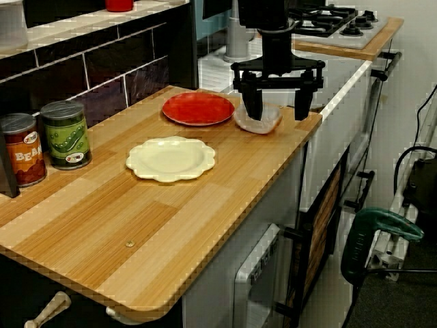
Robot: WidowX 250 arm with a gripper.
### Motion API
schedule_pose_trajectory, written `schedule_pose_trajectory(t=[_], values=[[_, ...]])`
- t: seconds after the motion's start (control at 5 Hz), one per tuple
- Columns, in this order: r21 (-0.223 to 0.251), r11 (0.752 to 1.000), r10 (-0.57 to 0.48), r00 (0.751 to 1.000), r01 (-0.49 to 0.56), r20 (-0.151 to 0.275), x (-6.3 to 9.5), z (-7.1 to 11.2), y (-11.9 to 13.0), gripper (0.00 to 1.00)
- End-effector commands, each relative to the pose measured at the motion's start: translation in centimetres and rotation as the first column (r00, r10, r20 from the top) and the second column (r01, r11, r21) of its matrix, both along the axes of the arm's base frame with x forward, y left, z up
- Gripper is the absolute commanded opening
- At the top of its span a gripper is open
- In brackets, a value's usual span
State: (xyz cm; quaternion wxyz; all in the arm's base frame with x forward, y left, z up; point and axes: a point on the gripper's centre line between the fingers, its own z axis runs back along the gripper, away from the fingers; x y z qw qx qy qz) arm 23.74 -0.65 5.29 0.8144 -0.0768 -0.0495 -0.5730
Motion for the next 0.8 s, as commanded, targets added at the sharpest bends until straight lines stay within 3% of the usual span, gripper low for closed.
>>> schedule_pose_trajectory(t=[0.0,0.2,0.6], values=[[0.0,1.0,0.0,1.0,0.0,0.0,0.0,0.0,0.0,1.0],[-0.076,0.997,0.011,0.999,-0.015,-0.041,0.6,1.7,-0.1,1.0],[-0.094,0.995,0.03,0.994,-0.04,-0.109,1.4,3.8,0.5,1.0]])
